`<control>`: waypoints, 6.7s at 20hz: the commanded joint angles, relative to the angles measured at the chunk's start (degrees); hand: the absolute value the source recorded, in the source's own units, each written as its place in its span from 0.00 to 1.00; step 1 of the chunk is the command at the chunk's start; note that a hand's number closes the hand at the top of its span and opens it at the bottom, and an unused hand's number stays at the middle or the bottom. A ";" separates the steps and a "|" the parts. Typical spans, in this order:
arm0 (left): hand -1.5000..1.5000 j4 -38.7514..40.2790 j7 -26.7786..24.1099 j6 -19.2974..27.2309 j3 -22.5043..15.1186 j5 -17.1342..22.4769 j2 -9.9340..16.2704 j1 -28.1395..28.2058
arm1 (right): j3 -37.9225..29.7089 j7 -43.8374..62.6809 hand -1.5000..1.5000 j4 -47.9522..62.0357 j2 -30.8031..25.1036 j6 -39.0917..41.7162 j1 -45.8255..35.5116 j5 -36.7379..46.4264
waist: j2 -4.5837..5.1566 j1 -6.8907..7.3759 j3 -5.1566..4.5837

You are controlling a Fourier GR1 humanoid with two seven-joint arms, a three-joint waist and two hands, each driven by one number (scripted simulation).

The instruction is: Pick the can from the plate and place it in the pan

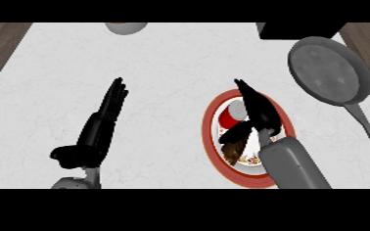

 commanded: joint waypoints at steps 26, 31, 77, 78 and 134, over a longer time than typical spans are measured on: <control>0.50 -2.70 0.15 -3.88 1.86 -1.11 -0.92 3.92 | -4.43 3.91 1.00 4.42 1.88 0.65 -13.50 18.61 | -0.02 0.24 0.02; 0.50 2.04 -2.03 -3.82 3.03 -1.74 -1.24 0.13 | -4.34 5.98 1.00 -0.40 0.53 -10.51 -13.62 26.82 | 0.05 -0.31 0.00; 0.50 0.59 1.19 -4.64 0.75 -3.86 -4.25 -2.61 | -42.77 -34.42 0.00 61.67 -27.92 -25.75 -27.72 4.72 | 1.91 4.33 0.40; 0.50 1.29 0.00 -4.16 -0.15 -4.64 -4.87 -1.34 | -44.44 -36.05 0.00 61.96 -26.65 -24.09 -27.66 2.53 | 2.14 4.63 0.51; 0.50 1.18 -0.66 -4.69 3.96 -5.60 -5.48 0.59 | -50.15 -67.88 0.00 44.50 -28.67 2.81 0.59 -31.12 | 0.12 -0.03 0.06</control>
